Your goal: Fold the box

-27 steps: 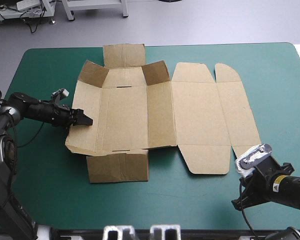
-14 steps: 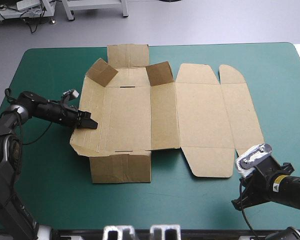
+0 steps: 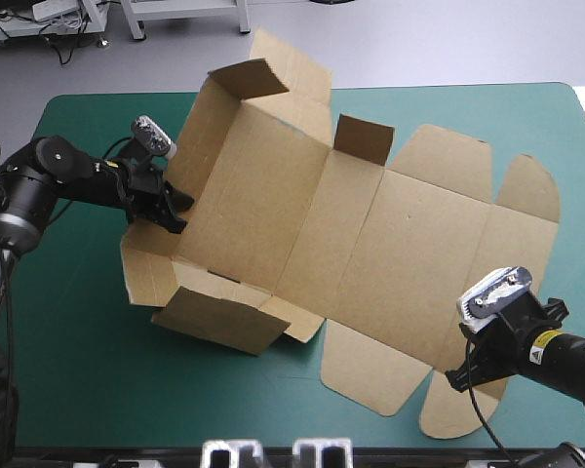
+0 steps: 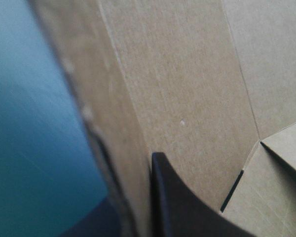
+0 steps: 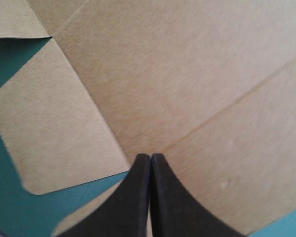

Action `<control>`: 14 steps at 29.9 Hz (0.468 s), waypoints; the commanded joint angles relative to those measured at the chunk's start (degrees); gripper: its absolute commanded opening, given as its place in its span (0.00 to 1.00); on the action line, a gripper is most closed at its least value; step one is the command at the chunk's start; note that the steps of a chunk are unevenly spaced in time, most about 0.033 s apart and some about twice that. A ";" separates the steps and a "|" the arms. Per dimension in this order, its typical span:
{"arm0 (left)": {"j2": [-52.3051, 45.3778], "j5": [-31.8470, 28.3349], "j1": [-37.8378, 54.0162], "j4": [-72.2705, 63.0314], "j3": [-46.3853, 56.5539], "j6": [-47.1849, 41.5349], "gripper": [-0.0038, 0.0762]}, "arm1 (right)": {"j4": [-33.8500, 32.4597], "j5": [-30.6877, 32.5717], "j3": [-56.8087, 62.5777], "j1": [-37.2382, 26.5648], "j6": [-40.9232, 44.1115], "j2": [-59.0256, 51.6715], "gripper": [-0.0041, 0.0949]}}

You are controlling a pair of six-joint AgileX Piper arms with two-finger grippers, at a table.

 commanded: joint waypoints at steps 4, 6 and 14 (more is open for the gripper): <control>-9.39 -8.64 -13.35 16.70 -8.32 -0.39 0.03 | 0.26 -12.20 -7.80 -0.10 -2.19 0.76 0.02; -10.13 -10.73 -18.71 27.95 -8.62 -4.81 0.03 | 0.26 -12.55 -11.97 -0.10 -3.48 2.09 0.02; -10.00 -12.95 -39.15 62.81 -8.51 -20.81 0.03 | -0.13 -8.79 -30.66 -0.10 -5.40 12.05 0.02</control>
